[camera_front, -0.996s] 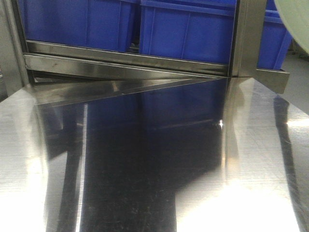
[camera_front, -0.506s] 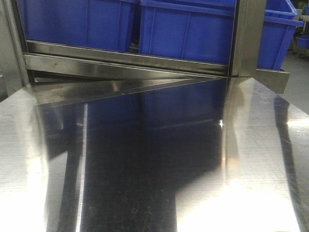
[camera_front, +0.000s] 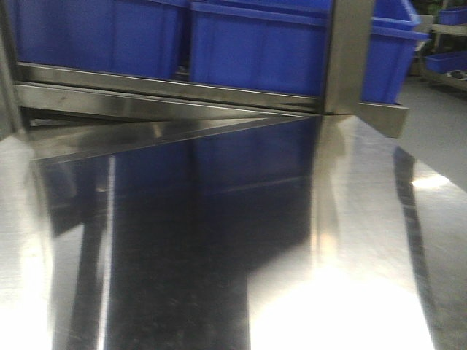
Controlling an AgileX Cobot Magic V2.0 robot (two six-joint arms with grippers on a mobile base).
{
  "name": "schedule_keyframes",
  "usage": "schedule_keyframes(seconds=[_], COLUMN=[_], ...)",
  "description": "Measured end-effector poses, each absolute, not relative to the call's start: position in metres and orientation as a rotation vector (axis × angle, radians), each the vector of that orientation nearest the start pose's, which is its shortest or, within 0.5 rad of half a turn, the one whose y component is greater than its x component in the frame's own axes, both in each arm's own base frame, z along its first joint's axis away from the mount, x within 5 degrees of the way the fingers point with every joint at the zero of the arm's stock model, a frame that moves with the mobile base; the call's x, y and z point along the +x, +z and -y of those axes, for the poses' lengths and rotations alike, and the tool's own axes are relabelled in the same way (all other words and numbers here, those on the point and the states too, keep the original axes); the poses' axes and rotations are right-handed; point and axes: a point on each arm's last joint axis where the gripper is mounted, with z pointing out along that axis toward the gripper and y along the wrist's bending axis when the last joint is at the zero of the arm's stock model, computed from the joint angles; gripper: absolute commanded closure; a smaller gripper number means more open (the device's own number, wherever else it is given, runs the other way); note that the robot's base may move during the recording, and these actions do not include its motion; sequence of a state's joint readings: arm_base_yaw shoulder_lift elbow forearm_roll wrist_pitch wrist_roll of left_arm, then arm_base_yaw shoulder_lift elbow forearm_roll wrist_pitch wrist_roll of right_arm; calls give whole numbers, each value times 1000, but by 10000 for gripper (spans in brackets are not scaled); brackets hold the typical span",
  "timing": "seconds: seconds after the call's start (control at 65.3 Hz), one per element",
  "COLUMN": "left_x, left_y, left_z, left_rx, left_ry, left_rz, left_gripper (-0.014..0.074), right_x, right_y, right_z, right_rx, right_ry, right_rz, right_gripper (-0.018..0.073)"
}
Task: Place green plate on second shelf with right arm
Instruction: 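Hold the plate in the right gripper while the base backs away, then drive the base across the floor toward the blue-bin shelf rack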
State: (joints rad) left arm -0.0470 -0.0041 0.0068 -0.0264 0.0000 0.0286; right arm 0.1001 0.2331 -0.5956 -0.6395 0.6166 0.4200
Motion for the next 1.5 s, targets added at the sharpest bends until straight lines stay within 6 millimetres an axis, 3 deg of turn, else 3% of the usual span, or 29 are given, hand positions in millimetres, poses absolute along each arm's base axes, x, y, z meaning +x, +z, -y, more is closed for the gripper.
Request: schedule_keyframes(seconds=[1.501], left_x=[56], left_y=[211], left_z=[3], left_rx=[37], left_ry=[-36], left_rz=[-1486], left_gripper=[466], right_x=[39], right_y=[349], right_z=[28], right_rx=[86], right_ry=[-308], right_rz=[-1641], right_gripper=[505])
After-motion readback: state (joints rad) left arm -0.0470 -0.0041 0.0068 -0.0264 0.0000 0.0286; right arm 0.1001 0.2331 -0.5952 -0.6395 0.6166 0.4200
